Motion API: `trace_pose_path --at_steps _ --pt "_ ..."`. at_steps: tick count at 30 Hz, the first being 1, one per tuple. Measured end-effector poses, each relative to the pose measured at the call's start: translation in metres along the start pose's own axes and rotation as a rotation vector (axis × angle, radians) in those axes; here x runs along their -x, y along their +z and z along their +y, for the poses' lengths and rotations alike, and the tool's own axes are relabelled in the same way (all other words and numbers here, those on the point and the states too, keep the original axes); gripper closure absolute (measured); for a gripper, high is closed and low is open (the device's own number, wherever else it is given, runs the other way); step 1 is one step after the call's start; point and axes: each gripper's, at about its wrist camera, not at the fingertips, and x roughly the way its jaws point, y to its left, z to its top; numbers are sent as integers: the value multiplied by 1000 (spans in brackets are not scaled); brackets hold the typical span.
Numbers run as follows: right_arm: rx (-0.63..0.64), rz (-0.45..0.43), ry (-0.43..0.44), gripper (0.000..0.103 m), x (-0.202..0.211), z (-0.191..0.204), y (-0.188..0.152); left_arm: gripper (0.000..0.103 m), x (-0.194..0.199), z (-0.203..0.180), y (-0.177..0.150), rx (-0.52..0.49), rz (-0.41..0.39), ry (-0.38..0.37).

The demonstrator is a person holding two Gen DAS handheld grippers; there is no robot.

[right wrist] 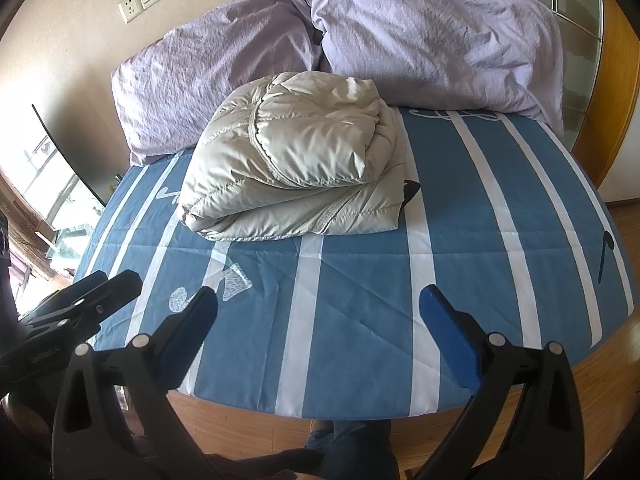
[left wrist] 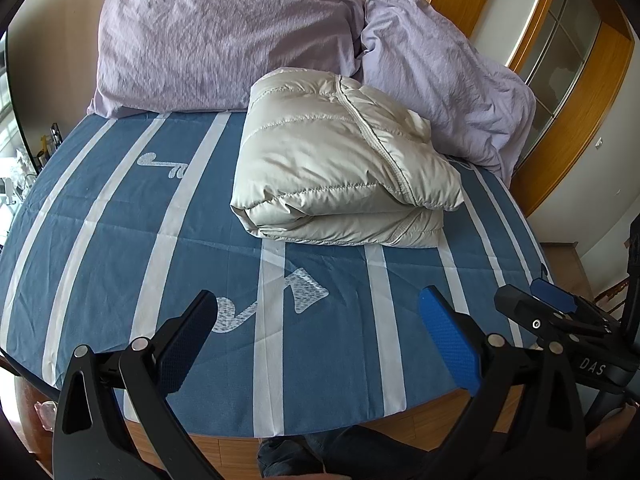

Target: Fold large clothes

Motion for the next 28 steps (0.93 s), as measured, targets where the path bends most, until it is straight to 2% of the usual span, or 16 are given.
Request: trace_pose_path --at_steps 28 --pt "8 -6 2 2 0 2 2 2 2 5 4 1 -1 10"
